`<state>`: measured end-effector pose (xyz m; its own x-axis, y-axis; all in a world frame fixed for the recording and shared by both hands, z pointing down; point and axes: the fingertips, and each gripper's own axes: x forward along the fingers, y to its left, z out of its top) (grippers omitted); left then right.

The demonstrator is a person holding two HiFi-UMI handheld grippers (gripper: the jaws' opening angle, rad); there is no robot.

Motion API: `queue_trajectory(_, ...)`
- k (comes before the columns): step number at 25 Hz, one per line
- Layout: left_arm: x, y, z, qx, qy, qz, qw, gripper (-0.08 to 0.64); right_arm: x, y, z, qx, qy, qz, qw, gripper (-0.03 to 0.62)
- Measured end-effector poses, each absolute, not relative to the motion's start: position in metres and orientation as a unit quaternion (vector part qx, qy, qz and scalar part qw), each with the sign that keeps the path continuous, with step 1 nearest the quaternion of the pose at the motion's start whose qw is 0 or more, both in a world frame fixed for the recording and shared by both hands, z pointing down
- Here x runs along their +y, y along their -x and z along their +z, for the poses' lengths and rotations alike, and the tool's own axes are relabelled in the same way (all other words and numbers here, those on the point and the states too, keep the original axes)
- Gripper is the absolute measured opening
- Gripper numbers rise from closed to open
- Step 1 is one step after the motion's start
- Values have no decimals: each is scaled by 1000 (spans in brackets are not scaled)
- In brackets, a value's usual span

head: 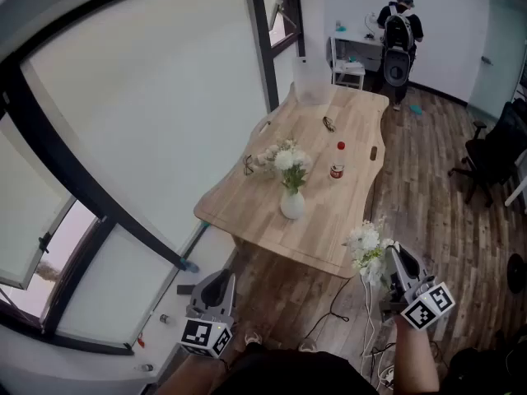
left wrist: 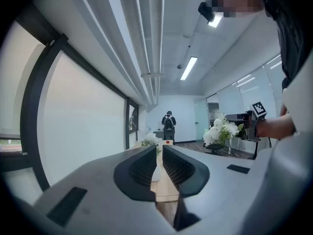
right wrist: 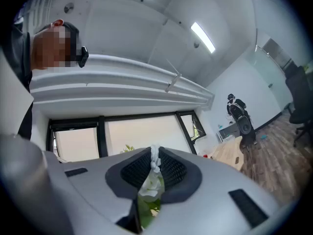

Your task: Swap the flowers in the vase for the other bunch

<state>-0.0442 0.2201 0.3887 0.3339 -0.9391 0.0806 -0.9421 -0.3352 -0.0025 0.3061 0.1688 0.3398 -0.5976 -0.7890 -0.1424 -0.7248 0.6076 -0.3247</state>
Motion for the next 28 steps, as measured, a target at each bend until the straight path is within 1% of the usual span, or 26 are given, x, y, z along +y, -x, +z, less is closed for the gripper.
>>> queue_trajectory(9,231,11,411,-561,-825,51,36,41,168,-310,350,894,407,-126,137,64)
queue_trajectory(15,207,18,403,-563,-825,46,20,41,151,-303,356,897,394,-138,144,66)
queue_trajectory(21,150,24,397,-544,-839,32,17,41,118,-296,343,891,409,-127,152,66)
queue_trajectory(28,54,20,384,-491,-871,25,3,41,65,-282,337,876,443,-112,153,66)
